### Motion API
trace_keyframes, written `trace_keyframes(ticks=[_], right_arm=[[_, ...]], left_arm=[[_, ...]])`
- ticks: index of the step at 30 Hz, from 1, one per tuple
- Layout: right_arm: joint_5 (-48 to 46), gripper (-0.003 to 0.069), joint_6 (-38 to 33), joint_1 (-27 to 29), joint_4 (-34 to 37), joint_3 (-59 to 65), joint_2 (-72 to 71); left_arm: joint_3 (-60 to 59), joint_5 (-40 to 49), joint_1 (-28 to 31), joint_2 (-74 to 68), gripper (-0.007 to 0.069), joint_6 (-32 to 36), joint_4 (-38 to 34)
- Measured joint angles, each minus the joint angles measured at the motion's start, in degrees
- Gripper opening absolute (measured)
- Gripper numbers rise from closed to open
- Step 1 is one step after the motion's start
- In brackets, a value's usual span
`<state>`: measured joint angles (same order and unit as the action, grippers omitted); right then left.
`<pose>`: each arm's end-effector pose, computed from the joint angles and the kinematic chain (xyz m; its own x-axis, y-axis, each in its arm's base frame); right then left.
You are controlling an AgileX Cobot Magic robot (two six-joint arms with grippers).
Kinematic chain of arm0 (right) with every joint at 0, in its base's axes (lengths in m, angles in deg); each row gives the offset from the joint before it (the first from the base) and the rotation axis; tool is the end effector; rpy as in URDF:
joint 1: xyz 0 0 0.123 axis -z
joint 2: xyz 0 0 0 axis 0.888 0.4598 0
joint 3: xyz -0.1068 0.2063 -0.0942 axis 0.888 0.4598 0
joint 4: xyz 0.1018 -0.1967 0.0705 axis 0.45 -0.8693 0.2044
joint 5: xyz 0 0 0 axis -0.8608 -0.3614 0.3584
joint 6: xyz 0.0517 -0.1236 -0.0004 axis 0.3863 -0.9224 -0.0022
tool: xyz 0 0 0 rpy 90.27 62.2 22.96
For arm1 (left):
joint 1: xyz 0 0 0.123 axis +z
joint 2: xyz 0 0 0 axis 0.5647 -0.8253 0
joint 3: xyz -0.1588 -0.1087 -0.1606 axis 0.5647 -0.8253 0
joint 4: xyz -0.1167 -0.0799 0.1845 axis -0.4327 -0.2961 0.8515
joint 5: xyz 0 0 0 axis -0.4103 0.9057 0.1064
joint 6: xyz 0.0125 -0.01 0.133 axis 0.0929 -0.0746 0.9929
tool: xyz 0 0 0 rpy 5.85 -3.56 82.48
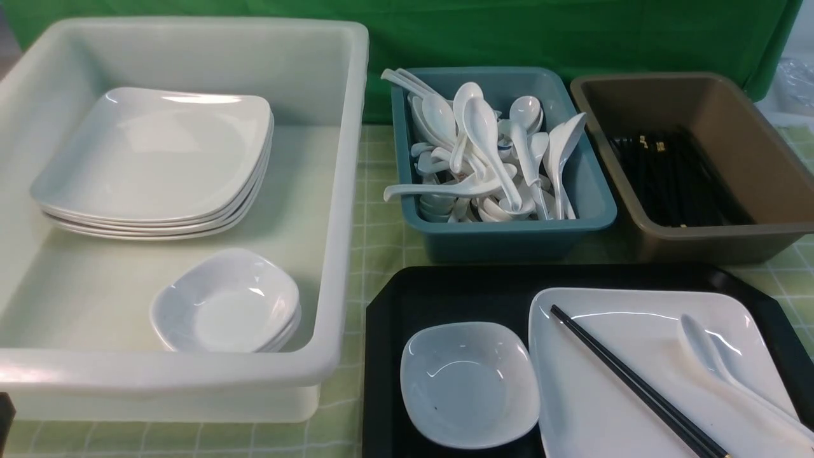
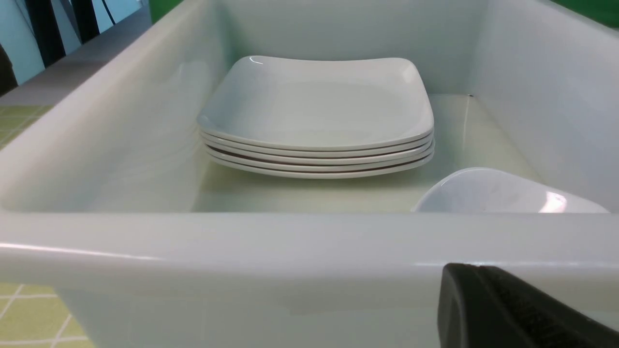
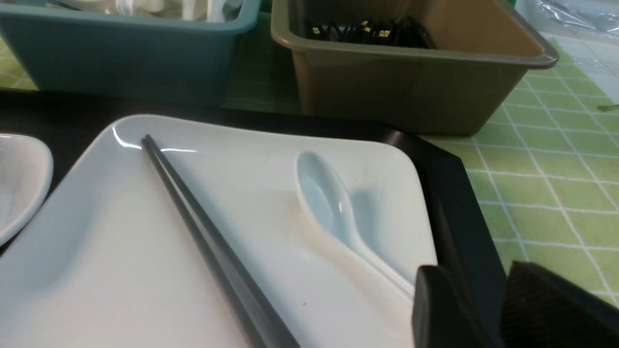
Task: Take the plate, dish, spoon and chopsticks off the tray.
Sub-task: Use the right arm to grab a pair of chopsticks from the plate
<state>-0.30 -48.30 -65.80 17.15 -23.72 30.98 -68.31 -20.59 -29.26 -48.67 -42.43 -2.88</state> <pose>0.1134 0.0039 0.1838 -0.1450 -0.0729 -0.9867 -0.0479 0.9966 -0.0666 0.1134 0.0021 0.1839 -0.1483 0.0129 -0.9889 -0.0269 0.9995 0.0171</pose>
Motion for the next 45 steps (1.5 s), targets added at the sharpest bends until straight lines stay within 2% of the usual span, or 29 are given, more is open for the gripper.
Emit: trace_keyframes(ticks=[9,13,14,16,19,22,30,31,32,35,37,41,42,45], right_arm=[[0.00,0.0238,0.00,0.00,0.00,0.00,0.00],[0.00,0.0238,0.00,0.00,0.00,0.00,0.00],[0.00,0.0238,0.00,0.00,0.00,0.00,0.00],[0.00,0.0238,0.00,0.00,0.00,0.00,0.00],[0.00,0.0238,0.00,0.00,0.00,0.00,0.00],[0.00,0.0238,0.00,0.00,0.00,0.00,0.00],[0.00,0.0238,0.00,0.00,0.00,0.00,0.00],[0.00,0.0238,0.00,0.00,0.00,0.00,0.00],[-0.06,0.0238,0.00,0.00,0.00,0.00,0.00],[-0.06,0.0238,0.00,0.00,0.00,0.00,0.00],[-0.06,0.0238,0.00,0.00,0.00,0.00,0.00],[0.49,0.0238,1.04,0.00,0.63,0.00,0.00],[0.59,0.0238,1.42,0.00,0.86,0.00,0.00],[5.90,0.0238,13.86,0.00,7.82,0.00,0.00]], left_arm=[[0.00,-0.90,0.00,0.00,0.0011,-0.27,-0.88],[0.00,-6.00,0.00,0.00,0.0011,-9.04,-19.63],[0.00,-6.29,0.00,0.00,0.0011,-9.04,-20.59],[0.00,-10.60,0.00,0.00,0.0011,-12.29,-29.63],[0.16,-13.20,0.00,0.05,0.0011,-13.41,-32.65],[4.69,-6.05,-0.05,-0.03,0.0012,-12.09,-32.37],[22.93,13.69,-1.04,-15.30,0.0012,4.29,-30.44],[23.46,14.31,-1.42,-16.69,0.0012,4.74,-30.16],[27.52,18.65,-3.22,-21.59,0.0012,7.53,-28.80],[34.32,24.34,-9.73,-32.35,0.0012,9.93,-24.97],[36.26,25.27,-12.59,-35.94,0.0012,10.11,-23.04],[40.54,25.12,-22.48,-45.53,0.0012,11.12,-20.42],[40.64,25.05,-22.85,-46.02,0.0012,11.19,-20.44],[41.69,21.92,-27.88,-48.20,0.0013,11.31,-20.36]])
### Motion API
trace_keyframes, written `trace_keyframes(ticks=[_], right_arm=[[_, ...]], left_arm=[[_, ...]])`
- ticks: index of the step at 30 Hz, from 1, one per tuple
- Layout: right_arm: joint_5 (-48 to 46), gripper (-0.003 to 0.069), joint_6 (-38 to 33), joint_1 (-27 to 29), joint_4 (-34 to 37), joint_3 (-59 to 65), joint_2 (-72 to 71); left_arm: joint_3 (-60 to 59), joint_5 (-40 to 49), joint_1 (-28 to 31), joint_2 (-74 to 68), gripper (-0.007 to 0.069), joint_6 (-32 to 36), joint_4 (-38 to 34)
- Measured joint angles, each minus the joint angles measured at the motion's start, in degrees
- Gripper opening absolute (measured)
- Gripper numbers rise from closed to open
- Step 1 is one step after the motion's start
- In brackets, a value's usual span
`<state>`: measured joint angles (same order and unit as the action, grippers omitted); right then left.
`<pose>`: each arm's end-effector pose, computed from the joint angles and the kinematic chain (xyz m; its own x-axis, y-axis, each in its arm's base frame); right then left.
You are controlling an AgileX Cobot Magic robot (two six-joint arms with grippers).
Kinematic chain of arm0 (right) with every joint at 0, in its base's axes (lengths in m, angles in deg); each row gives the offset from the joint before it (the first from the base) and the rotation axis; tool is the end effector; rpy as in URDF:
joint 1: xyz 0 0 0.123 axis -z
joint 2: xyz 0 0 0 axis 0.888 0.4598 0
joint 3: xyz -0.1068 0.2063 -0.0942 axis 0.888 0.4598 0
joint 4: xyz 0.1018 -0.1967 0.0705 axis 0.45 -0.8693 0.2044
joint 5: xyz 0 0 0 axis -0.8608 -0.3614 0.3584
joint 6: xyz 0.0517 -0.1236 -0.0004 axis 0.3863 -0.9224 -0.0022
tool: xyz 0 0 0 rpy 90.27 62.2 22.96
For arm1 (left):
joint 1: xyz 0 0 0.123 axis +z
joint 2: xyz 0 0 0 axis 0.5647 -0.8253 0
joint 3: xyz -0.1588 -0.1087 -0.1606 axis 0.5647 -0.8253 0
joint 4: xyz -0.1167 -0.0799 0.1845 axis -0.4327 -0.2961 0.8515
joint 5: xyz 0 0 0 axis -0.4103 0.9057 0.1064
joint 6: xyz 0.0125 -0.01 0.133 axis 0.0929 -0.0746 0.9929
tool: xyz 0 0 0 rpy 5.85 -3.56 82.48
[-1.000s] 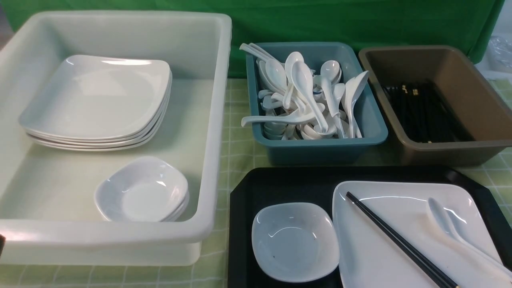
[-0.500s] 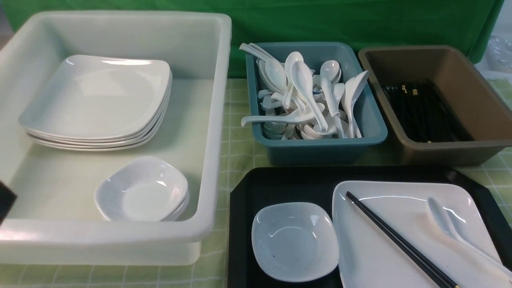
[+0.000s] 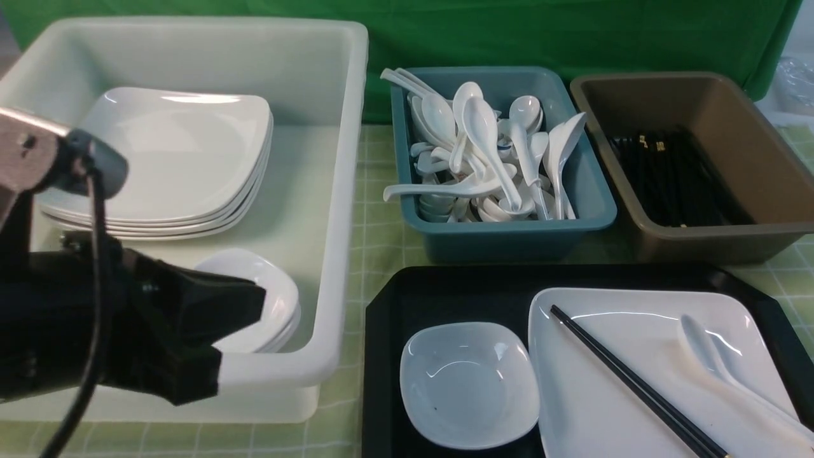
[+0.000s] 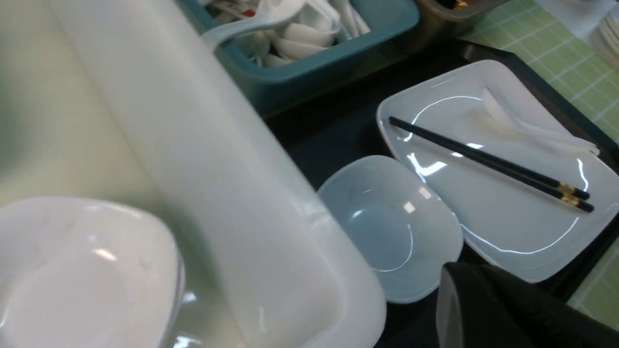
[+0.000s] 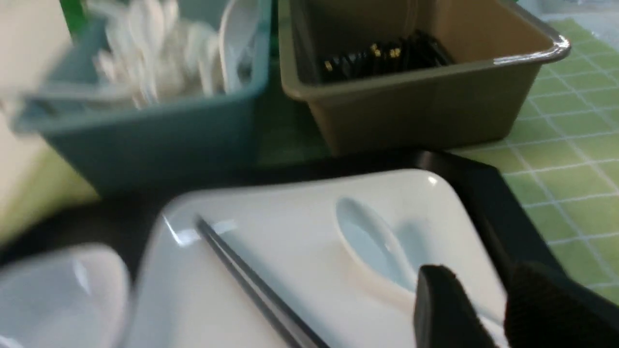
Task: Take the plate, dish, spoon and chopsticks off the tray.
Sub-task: Use the right arm to grab a pair of chopsticks from the plate
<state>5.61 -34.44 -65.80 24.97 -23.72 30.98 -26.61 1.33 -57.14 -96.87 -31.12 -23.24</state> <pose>0.1146 0.0073 0.1975 -0.0627 0.3031 -0.9509 -0.0458 0.9509 0.3062 0.1693 -0.1195 0.2822 -0.5192 0.1708 -0.8374 0.6013 0.7693 -0.2159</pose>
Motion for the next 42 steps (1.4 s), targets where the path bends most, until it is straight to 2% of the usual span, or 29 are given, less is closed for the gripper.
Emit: trace_keyframes(ticks=[1,6,9,12,14,19,22,27,31,35,42], right_arm=[[2.67,0.0238,4.29,0.00,1.39,0.00,0.00],[10.39,0.0238,11.82,0.00,3.11,0.00,0.00],[5.05,0.0221,12.69,-1.35,3.42,-3.05,1.53],[-3.68,0.0198,6.27,-4.33,3.53,-11.07,7.57],[-13.60,0.0188,-3.79,-8.40,3.53,-21.72,17.41],[-33.54,0.0188,-17.26,-14.99,3.12,-40.15,39.39],[-40.17,0.0202,-20.24,-17.16,2.21,-46.96,50.69],[-42.53,0.0251,-21.48,-18.41,1.69,-49.71,65.26],[-42.62,0.0261,-22.56,-19.32,1.53,-49.78,74.00],[-42.53,0.0286,-22.82,-19.51,1.53,-49.82,78.58],[-38.00,0.0437,-22.95,-19.78,-0.48,-49.82,84.92]], left_arm=[[0.06,-1.33,-1.09,-0.23,0.0013,0.00,0.00],[0.06,-3.63,-1.95,-0.23,0.0016,0.00,0.11],[0.06,-4.89,-1.95,-0.29,0.0018,0.02,0.48],[0.06,-5.48,-1.95,-0.44,0.0020,0.15,0.54],[0.06,-6.07,-1.95,-0.86,0.0021,2.05,0.54],[0.06,-5.97,-1.95,-1.38,0.0021,4.97,0.66],[0.06,-5.80,-1.95,0.03,0.0021,6.47,0.72],[0.06,-5.34,-1.95,6.72,0.0021,8.13,0.67],[0.20,-2.07,-1.95,12.48,0.0021,8.62,0.43],[0.20,0.47,-1.95,15.53,0.0021,8.62,0.33],[0.20,2.10,-1.95,16.39,0.0021,8.74,0.33]])
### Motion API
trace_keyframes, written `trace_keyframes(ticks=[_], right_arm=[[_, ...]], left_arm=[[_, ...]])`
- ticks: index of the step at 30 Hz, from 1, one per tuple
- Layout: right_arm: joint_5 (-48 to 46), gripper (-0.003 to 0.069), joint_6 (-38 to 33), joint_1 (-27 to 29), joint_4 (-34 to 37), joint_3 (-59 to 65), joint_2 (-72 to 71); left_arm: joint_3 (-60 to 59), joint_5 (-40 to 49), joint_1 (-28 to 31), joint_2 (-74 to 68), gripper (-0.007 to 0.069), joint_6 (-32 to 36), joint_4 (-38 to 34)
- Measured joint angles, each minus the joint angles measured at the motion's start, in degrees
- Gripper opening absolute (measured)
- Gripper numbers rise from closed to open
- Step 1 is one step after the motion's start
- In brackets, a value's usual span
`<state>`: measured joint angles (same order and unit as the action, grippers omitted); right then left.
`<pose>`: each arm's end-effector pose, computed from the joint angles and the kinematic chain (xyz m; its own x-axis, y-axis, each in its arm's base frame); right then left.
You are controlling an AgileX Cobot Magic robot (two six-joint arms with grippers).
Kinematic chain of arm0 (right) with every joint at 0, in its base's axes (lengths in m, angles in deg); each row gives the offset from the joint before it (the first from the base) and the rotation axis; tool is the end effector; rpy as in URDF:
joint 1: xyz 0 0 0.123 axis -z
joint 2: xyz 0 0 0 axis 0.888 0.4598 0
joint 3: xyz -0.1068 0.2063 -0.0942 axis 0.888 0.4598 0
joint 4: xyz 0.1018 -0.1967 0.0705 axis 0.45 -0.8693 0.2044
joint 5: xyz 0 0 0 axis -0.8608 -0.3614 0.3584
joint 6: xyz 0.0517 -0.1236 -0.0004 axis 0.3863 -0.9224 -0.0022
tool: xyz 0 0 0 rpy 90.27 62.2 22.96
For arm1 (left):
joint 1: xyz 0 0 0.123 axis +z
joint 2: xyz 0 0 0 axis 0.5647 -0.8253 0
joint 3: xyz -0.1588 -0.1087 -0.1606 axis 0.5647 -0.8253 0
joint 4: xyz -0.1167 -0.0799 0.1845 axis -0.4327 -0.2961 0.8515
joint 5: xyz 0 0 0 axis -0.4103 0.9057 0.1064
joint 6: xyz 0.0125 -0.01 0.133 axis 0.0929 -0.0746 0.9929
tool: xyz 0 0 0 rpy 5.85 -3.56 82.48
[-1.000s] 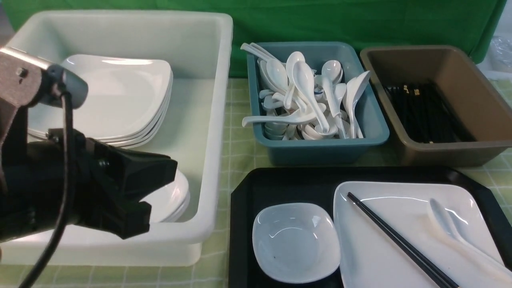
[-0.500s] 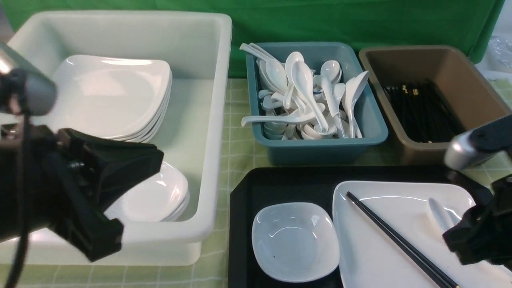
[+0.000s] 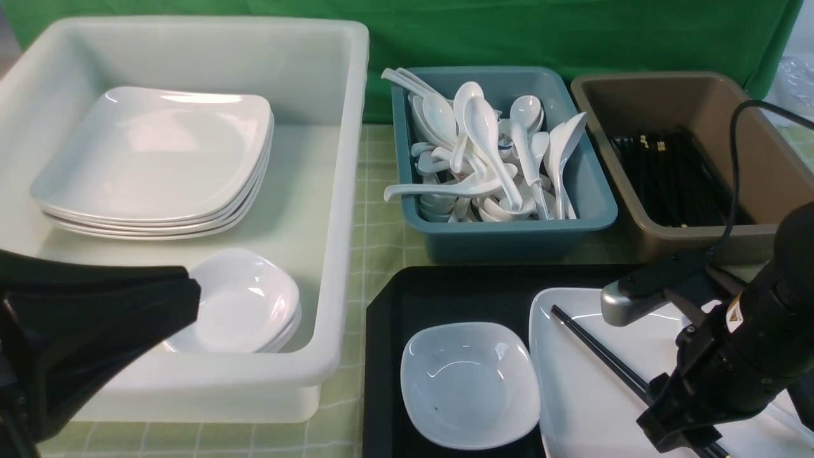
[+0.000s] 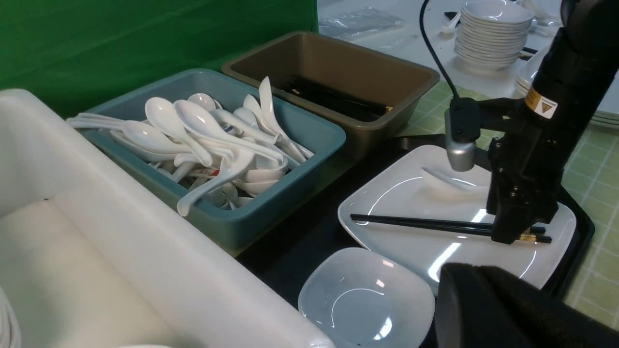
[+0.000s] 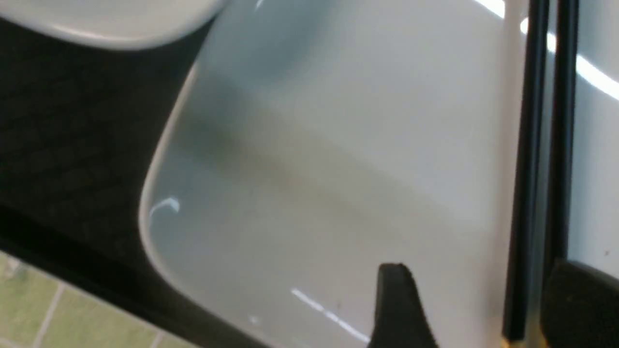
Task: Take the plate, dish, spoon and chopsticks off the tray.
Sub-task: Use the right arm to grab a pair of chopsticks from the plate
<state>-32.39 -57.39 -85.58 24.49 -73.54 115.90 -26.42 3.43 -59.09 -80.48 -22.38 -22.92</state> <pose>0.2383 0.1063 0.1462 -0.8418 -0.4787 -0.2496 -0.4961 0.8682 0.0080 0.1142 -0.1038 0.3298 -0.1882 0.2135 -0.9587 0.7209 0.6929 0.0128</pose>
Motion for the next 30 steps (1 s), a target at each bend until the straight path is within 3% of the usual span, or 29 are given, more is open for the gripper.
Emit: trace_keyframes(ticks=[13,30], right_arm=[[3.04,0.0453,1.90,0.00,-5.49,-0.03,7.74],[3.96,0.0456,3.39,-0.11,-6.10,-0.07,6.69]], left_arm=[[-0.71,1.12,0.00,0.00,0.0021,-0.17,0.00],[-0.73,2.16,0.00,0.00,0.0021,-0.37,0.00]])
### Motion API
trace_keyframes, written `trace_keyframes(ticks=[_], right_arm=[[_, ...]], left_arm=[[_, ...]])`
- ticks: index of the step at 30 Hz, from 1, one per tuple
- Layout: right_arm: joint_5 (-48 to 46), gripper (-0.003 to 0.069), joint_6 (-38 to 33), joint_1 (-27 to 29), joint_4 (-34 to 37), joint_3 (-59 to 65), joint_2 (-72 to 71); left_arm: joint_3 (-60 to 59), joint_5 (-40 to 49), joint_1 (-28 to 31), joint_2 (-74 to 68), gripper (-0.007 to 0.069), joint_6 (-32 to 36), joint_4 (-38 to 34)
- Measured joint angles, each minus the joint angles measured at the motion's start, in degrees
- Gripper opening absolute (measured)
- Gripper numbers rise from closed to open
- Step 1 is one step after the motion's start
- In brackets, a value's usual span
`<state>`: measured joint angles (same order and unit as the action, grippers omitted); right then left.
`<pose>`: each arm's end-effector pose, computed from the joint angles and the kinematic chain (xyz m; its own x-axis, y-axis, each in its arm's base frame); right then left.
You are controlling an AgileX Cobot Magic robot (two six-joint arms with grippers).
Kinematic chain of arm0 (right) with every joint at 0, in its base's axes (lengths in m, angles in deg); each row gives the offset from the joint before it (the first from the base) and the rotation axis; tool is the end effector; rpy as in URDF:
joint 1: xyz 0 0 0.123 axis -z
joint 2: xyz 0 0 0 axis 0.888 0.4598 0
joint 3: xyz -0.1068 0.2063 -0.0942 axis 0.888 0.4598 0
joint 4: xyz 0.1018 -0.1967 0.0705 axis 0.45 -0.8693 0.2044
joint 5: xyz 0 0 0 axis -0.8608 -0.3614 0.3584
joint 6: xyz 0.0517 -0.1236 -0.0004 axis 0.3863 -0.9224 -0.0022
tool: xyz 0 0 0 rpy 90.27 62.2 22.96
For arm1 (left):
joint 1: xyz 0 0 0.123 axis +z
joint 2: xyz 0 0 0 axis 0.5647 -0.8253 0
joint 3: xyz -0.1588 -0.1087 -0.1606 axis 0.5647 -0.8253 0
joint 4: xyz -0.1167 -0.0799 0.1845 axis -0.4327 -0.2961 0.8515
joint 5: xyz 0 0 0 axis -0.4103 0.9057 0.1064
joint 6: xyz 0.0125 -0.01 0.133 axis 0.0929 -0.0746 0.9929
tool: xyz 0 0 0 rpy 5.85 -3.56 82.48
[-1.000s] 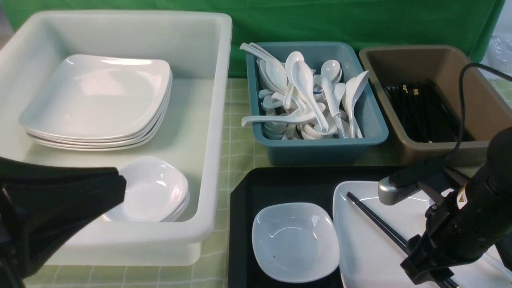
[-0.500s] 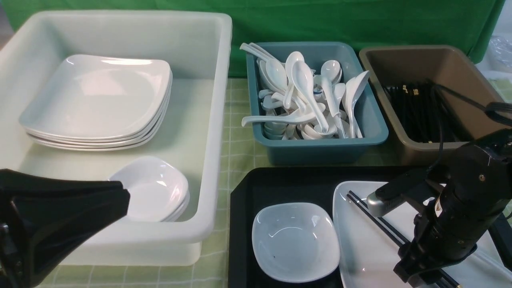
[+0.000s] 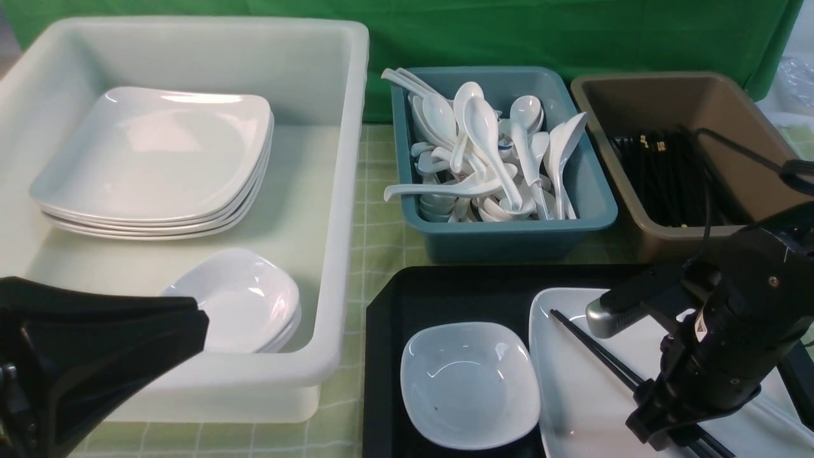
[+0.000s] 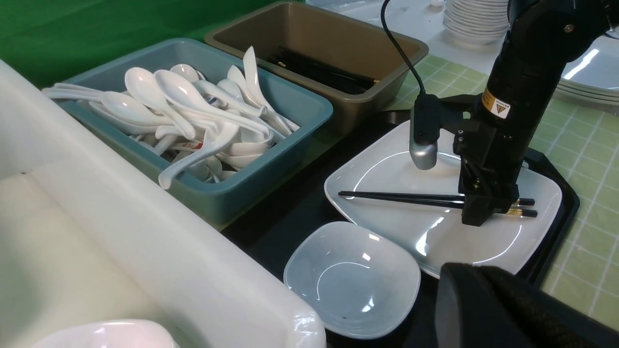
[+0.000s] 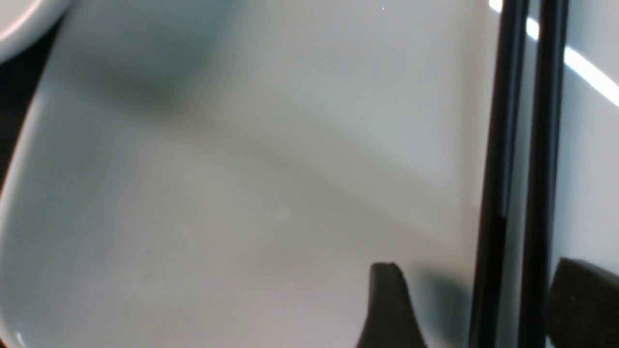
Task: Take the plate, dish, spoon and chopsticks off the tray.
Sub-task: Use the right arm to grab a pair of chopsticks from the plate
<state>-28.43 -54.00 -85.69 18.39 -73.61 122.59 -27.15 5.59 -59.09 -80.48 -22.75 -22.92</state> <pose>0.2514 0.1018 0.1175 -0.8430 -0.5011 -0.1956 -0.4995 0.8641 -0.0610 0.1117 -0.1051 0.3216 -0.2240 0.2353 -0.9458 0.7340 0.6792 -0.0048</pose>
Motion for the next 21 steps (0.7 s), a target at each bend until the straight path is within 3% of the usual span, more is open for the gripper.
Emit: trace_keyframes(ticks=[11,14,15,17,21], right_arm=[[1.71,0.0442,-1.08,2.33,0.31,-0.51,4.03],[1.42,0.0345,-2.27,2.33,1.31,-0.51,4.03],[0.97,0.0246,-3.46,2.33,1.43,-0.51,4.08],[0.64,0.0139,-5.12,2.33,1.25,-0.57,4.08],[-3.48,0.0146,-6.86,2.07,1.20,-1.75,3.95]], left_arm=[[-0.05,0.00,0.00,0.00,0.0021,-0.22,0.00],[-0.05,0.05,0.00,0.00,0.0021,-0.22,0.00],[-0.05,0.05,0.00,0.00,0.0021,-0.22,0.00],[-0.05,0.05,0.00,0.00,0.0021,-0.22,0.00],[-0.05,-0.51,0.00,0.00,0.0021,-0.22,0.00]])
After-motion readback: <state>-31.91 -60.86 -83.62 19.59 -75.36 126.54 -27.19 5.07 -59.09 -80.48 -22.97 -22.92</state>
